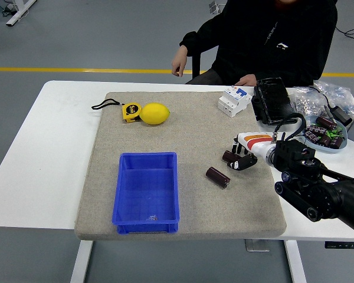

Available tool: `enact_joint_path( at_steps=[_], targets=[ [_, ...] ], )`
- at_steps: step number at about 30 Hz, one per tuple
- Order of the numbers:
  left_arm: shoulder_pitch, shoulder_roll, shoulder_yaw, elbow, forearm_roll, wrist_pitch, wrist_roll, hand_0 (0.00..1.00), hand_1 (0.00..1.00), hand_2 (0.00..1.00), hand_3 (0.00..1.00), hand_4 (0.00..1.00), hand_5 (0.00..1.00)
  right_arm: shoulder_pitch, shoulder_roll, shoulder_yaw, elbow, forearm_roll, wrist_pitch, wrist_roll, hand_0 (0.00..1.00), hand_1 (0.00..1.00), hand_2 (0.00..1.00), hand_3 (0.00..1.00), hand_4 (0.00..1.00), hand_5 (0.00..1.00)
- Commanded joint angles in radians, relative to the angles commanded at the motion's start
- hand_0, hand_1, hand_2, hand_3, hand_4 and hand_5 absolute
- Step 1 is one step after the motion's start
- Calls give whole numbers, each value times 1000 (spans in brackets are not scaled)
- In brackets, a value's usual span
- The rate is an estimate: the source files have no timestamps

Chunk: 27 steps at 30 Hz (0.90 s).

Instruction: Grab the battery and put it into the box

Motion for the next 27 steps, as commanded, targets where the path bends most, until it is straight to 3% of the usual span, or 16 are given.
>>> enact_joint_path(
  at_steps=[6, 7, 12, 13, 27],
  targets=[
    [0, 0, -1, 0, 4, -1, 0, 723, 700, 666, 584, 631, 548, -1, -2, 1, 2, 1, -3, 2, 354, 477, 536, 507, 771, 349],
    [0, 0, -2, 0, 4, -1, 0, 722, 700, 666, 585, 631, 548, -1, -2, 1, 2, 1, -4, 2, 309, 455, 526, 502, 755, 347],
    [1, 0, 4, -1, 2, -3, 1, 722, 700, 666, 585, 631, 548, -11, 5, 9, -8, 3, -14, 5, 309, 455, 526, 502, 755, 347],
    [2, 0, 6, -1, 0, -3, 1, 723, 701, 666, 585, 631, 548, -16, 7, 13, -12, 5, -16, 5, 248, 425, 508, 498, 725, 335],
    [6, 0, 10, -2, 1, -6, 1, 723, 702, 666, 584, 631, 547, -33, 11, 30, -8, 21, -52, 8, 199, 392, 470, 474, 707, 342]
  ],
)
